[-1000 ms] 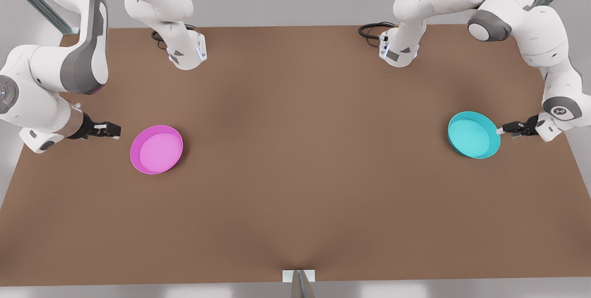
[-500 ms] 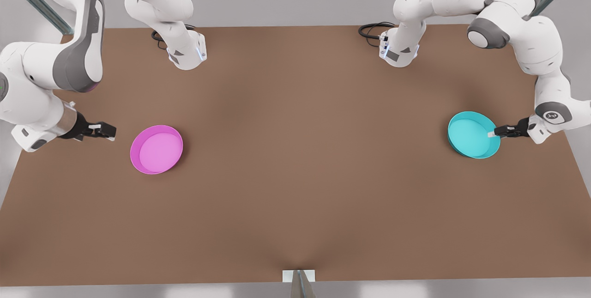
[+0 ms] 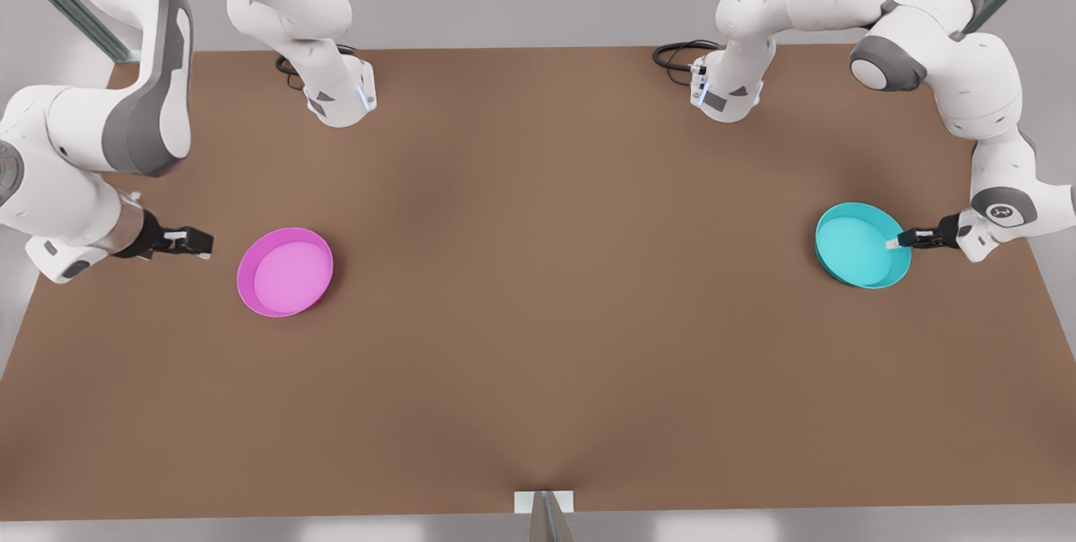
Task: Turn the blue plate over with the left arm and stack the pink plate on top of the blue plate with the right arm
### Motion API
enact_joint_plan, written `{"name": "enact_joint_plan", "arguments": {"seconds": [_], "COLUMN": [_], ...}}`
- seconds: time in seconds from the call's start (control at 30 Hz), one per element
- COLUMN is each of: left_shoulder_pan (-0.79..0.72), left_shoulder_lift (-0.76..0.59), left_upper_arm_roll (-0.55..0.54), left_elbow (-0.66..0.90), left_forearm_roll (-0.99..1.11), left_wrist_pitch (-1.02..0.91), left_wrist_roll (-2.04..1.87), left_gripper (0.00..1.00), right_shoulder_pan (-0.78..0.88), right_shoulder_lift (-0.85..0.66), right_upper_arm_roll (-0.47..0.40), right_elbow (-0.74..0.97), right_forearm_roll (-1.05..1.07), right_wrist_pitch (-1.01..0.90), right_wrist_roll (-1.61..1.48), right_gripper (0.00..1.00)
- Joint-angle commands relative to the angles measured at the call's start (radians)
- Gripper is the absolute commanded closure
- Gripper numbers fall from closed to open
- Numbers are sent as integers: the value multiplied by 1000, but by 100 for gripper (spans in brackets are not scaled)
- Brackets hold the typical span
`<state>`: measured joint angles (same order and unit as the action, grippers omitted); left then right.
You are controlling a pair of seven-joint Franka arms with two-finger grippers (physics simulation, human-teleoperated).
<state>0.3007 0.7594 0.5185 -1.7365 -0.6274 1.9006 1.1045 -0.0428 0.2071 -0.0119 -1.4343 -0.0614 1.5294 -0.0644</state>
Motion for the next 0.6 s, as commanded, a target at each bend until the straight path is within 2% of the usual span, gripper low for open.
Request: {"name": "enact_joint_plan", "arguments": {"seconds": [0.0,0.07,0.2,0.57], "left_shoulder_pan": [0,0,2,2], "left_shoulder_lift": [0,0,0,5], "left_upper_arm_roll": [0,0,0,2], "left_elbow": [0,0,0,5], "left_forearm_roll": [3,3,3,3], "left_wrist_pitch": [0,-6,-8,-28], "left_wrist_roll": [0,-2,-3,-5], "left_gripper": [62,68,74,79], "right_shoulder_pan": [-2,-3,-2,-5], "right_shoulder_lift": [1,1,6,6], "right_upper_arm_roll": [1,0,1,0], "right_elbow": [0,-2,3,3], "right_forearm_roll": [0,0,0,0], "right_wrist_pitch": [0,0,2,2], "right_wrist_roll": [0,2,5,3], "right_gripper": [0,0,0,0]}}
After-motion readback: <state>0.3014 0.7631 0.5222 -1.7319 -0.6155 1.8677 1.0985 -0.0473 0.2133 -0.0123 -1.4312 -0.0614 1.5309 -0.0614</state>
